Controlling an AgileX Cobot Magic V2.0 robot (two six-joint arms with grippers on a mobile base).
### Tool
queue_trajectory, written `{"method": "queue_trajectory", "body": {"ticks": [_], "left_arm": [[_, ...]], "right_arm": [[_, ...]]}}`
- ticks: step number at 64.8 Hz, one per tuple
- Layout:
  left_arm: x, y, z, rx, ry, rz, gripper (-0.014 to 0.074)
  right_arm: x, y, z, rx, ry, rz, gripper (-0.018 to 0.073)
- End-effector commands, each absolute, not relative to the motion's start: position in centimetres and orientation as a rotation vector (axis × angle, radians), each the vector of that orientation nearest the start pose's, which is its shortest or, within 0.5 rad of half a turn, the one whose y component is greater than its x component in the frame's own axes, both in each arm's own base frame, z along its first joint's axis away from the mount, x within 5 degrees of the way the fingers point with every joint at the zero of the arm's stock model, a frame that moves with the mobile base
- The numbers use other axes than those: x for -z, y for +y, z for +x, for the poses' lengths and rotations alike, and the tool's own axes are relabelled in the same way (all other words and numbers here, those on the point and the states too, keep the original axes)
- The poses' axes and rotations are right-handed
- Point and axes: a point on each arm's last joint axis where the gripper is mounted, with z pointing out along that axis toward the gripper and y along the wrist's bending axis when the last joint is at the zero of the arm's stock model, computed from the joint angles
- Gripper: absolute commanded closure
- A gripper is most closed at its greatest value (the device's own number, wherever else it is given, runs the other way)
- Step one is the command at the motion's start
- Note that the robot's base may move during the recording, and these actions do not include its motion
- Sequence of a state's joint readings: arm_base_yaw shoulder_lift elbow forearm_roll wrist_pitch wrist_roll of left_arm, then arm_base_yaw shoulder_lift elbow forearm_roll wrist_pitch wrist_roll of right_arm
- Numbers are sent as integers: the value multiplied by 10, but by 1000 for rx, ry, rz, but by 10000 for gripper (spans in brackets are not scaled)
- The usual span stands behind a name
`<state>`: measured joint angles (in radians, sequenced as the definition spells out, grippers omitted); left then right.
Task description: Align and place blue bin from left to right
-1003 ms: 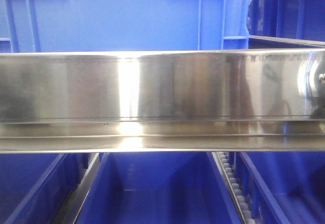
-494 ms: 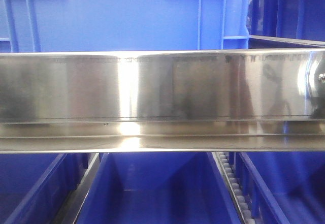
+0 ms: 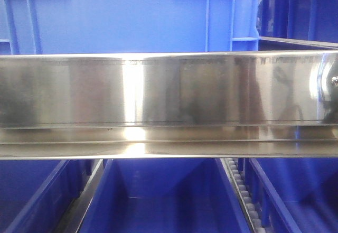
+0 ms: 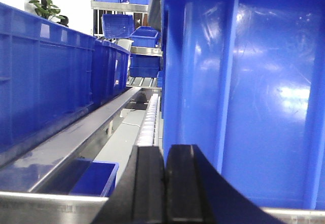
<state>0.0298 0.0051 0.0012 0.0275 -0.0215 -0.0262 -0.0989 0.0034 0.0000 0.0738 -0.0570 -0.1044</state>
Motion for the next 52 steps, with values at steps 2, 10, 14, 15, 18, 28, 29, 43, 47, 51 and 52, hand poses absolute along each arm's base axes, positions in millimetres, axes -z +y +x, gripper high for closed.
{"method": "queue_trajectory", "body": {"ticks": [2,10,14,15,18,28,29,43,47,51,52], "left_arm": [[-217,1,56,-11,1438,-28,605],[-246,1,50,-11,1367,-27,605],[-263,1,45,-18,1351,-22,603],[-267,1,43,-24,1349,-18,600],[-282,1,37,-47,1341,-5,585],[-341,4,19,-125,1362,19,439],[-347,4,18,-126,1369,17,421],[-426,6,22,-134,1507,22,218],[-441,7,30,-133,1547,19,185],[-458,5,39,-97,1550,49,150],[-462,4,41,-86,1546,62,139]], "right_arm": [[-225,-6,54,114,1357,52,638],[-227,-6,54,115,1345,52,638],[-239,-6,51,111,1320,53,638],[-243,-6,50,111,1314,52,638],[-258,-5,46,98,1299,57,638],[-314,0,21,82,1334,40,620],[-320,0,18,82,1330,38,604],[-392,2,1,80,1287,28,213],[-408,2,6,80,1298,27,80],[-419,1,14,80,1338,26,-20],[-423,1,18,87,1351,21,-15]]}}
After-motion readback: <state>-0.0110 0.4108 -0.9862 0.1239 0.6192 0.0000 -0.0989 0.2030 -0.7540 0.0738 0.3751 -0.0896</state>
